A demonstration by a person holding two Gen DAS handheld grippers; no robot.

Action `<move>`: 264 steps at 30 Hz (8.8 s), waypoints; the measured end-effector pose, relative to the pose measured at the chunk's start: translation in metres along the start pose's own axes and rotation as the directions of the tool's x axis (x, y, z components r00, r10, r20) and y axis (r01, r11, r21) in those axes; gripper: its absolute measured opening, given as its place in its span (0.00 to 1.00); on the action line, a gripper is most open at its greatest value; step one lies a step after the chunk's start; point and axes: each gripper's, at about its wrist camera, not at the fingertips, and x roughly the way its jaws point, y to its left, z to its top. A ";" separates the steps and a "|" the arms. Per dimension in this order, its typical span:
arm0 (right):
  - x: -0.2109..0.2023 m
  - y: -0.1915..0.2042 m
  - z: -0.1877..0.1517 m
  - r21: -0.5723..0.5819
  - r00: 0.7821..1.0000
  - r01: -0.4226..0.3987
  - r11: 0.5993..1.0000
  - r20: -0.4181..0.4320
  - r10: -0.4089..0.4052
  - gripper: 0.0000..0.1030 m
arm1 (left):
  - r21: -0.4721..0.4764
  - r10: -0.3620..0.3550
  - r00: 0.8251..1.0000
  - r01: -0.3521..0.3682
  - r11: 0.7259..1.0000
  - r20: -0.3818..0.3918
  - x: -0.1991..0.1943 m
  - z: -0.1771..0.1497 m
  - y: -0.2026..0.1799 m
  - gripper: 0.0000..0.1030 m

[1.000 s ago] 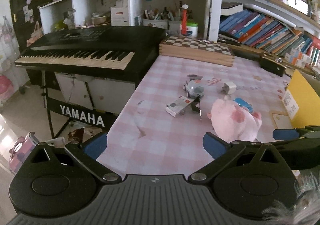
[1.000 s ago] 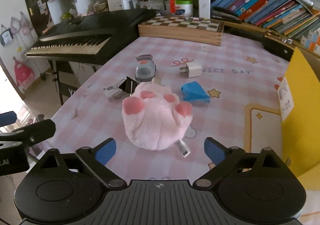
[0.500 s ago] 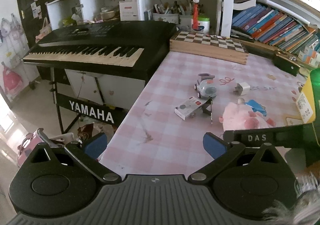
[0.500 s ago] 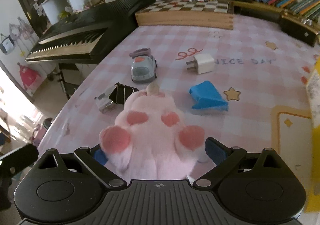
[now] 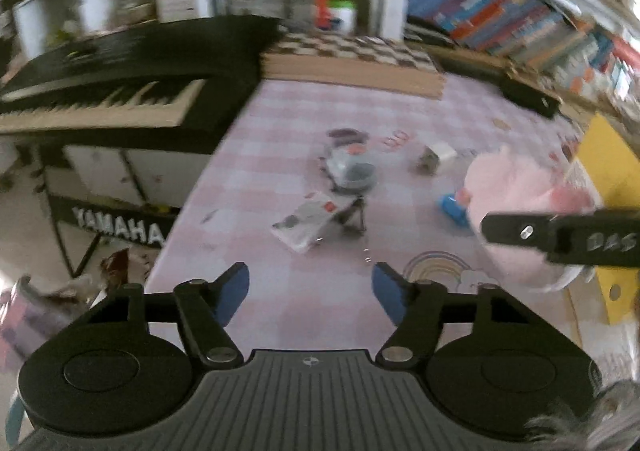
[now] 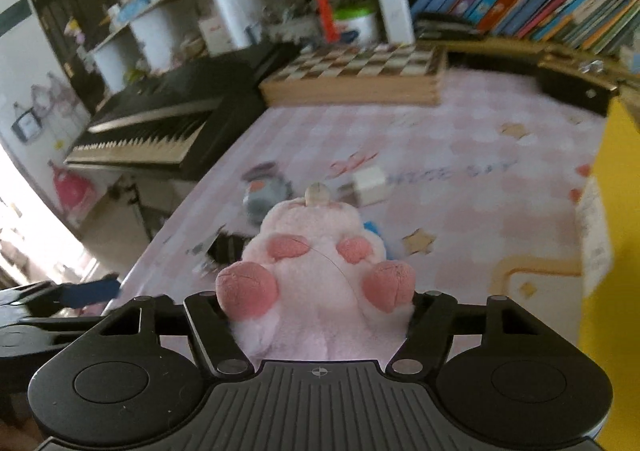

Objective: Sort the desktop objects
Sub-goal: 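Lift the plush toy with the right tool while the left tool grasps the black binder clip, then carry the plush toy and binder clip up toward the yellow box, then move both tools over the open yellow box, then lower both into the yellow box and open both tools to release, then withdraw both tools from the box back over the table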

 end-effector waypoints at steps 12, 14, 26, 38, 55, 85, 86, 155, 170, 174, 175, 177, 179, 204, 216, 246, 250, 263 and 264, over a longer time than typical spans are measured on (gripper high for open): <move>-0.001 -0.014 -0.001 0.012 1.000 0.025 1.000 -0.013 -0.025 0.68 | 0.210 -0.038 0.999 0.041 0.977 -0.019 0.060 0.026 -0.036 0.28; 0.000 -0.015 -0.001 0.013 1.000 0.021 1.000 -0.019 -0.021 0.68 | 0.226 -0.040 0.999 0.042 0.973 -0.015 0.063 0.028 -0.040 0.27; -0.002 -0.017 -0.006 0.017 0.999 0.031 0.999 -0.021 -0.030 0.68 | 0.298 -0.083 0.996 0.072 0.952 0.026 0.054 0.031 -0.054 0.18; -0.018 -0.005 -0.015 0.025 0.999 0.048 0.999 0.000 -0.048 0.68 | 0.253 -0.137 0.989 0.118 0.960 0.060 0.017 0.021 -0.046 0.16; -0.026 0.009 -0.028 0.023 0.997 0.071 0.997 -0.014 -0.071 0.68 | 0.232 -0.118 0.993 0.120 0.965 -0.022 0.037 -0.016 -0.034 0.32; -0.052 0.029 -0.042 0.017 0.994 0.103 0.995 0.032 -0.103 0.68 | 0.189 -0.231 0.961 0.201 0.961 0.154 -0.048 -0.005 -0.018 0.17; -0.054 0.031 -0.043 0.019 0.994 0.106 0.994 0.034 -0.107 0.68 | 0.183 -0.234 0.959 0.205 0.961 0.158 -0.053 -0.006 -0.016 0.17; -0.234 -0.013 -0.207 0.440 0.867 0.444 0.780 0.011 -0.499 0.68 | 0.414 -0.671 0.740 0.624 0.663 -0.043 -0.160 -0.093 -0.133 0.17; -0.242 -0.073 -0.196 0.430 0.878 0.432 0.793 -0.001 -0.478 0.68 | 0.414 -0.676 0.736 0.629 0.658 -0.045 -0.153 -0.081 -0.194 0.17; -0.244 -0.090 -0.192 0.424 0.882 0.426 0.799 0.002 -0.471 0.68 | 0.416 -0.682 0.730 0.632 0.654 -0.036 -0.152 -0.075 -0.211 0.17; -0.244 -0.094 -0.190 0.423 0.883 0.424 0.801 0.003 -0.470 0.68 | 0.417 -0.684 0.729 0.632 0.653 -0.032 -0.152 -0.073 -0.216 0.17; -0.246 -0.104 -0.187 0.418 0.885 0.420 0.806 0.010 -0.466 0.68 | 0.420 -0.686 0.727 0.630 0.653 -0.025 -0.152 -0.068 -0.226 0.17; -0.247 -0.112 -0.182 0.406 0.885 0.417 0.813 0.021 -0.464 0.68 | 0.424 -0.688 0.726 0.628 0.653 -0.014 -0.152 -0.062 -0.236 0.17; -0.220 -0.202 -0.037 0.040 0.913 0.360 0.932 0.192 -0.361 0.68 | 0.543 -0.554 0.824 0.414 0.731 0.117 -0.083 0.036 -0.341 0.17; -0.126 -0.220 -0.016 -0.327 0.945 0.272 0.905 -0.088 -0.316 0.68 | 0.536 -0.425 0.904 0.376 0.756 -0.035 -0.013 0.034 -0.352 0.17; -0.135 -0.216 -0.003 -0.366 0.943 0.311 0.877 0.006 -0.332 0.80 | 0.437 -0.393 0.907 0.296 0.850 0.150 -0.060 0.039 -0.332 0.74; -0.161 -0.210 -0.005 -0.279 0.929 0.369 0.886 0.113 -0.352 0.82 | 0.420 -0.380 0.899 0.265 0.868 0.217 -0.086 0.034 -0.320 0.85; -0.231 -0.188 -0.054 0.091 0.838 0.453 0.887 0.297 -0.458 0.82 | 0.301 -0.342 0.887 0.250 0.920 0.309 -0.134 0.002 -0.255 0.97; -0.234 -0.183 -0.060 0.114 0.828 0.458 0.882 0.307 -0.470 0.82 | 0.292 -0.338 0.888 0.250 0.923 0.312 -0.135 -0.002 -0.250 0.97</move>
